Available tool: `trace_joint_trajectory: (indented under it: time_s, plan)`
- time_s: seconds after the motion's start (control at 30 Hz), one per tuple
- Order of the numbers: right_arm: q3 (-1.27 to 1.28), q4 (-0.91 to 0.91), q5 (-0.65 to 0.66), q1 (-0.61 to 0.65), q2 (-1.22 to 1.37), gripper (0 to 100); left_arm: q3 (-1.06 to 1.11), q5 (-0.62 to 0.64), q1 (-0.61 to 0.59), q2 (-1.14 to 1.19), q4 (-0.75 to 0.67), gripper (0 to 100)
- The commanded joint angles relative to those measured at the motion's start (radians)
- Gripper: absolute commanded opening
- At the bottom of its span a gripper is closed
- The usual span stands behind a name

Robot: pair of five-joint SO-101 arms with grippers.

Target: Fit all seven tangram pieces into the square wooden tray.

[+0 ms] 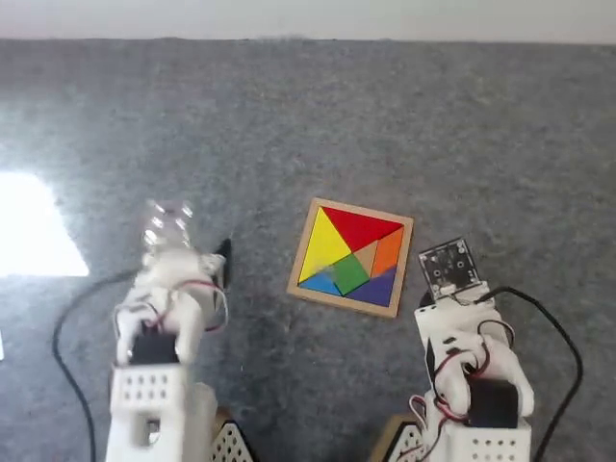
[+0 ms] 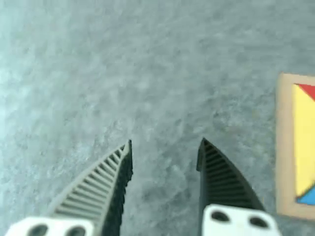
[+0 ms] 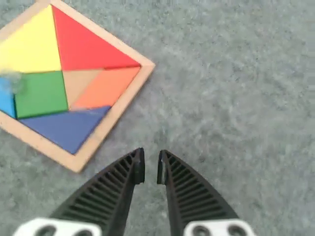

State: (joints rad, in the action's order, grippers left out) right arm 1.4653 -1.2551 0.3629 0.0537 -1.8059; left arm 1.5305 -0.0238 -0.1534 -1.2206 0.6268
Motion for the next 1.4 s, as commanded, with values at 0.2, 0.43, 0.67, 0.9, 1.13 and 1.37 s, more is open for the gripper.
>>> trace_joint_trajectory:
  time_s: [0.2,0.43,0.67,0.9,1.13,1.37]
  plan:
    - [0.198,0.021,0.012,-0.211,0.001,6.5,0.151,-0.04,0.215,-0.592,0.259,21]
    - [0.218,0.039,0.015,-0.259,0.001,6.8,0.156,-0.041,0.213,-0.517,0.284,21]
    - [0.218,0.039,0.018,-0.259,0.001,6.9,0.148,-0.043,0.216,-0.531,0.608,21]
    - [0.218,0.039,0.018,-0.254,0.001,6.9,0.153,-0.04,0.215,-0.598,0.635,21]
    - [0.218,0.041,0.02,-0.254,0.001,6.9,0.153,-0.04,0.215,-0.598,0.635,21]
    - [0.218,0.041,0.02,-0.254,0.001,6.9,0.153,-0.04,0.215,-0.598,0.635,21]
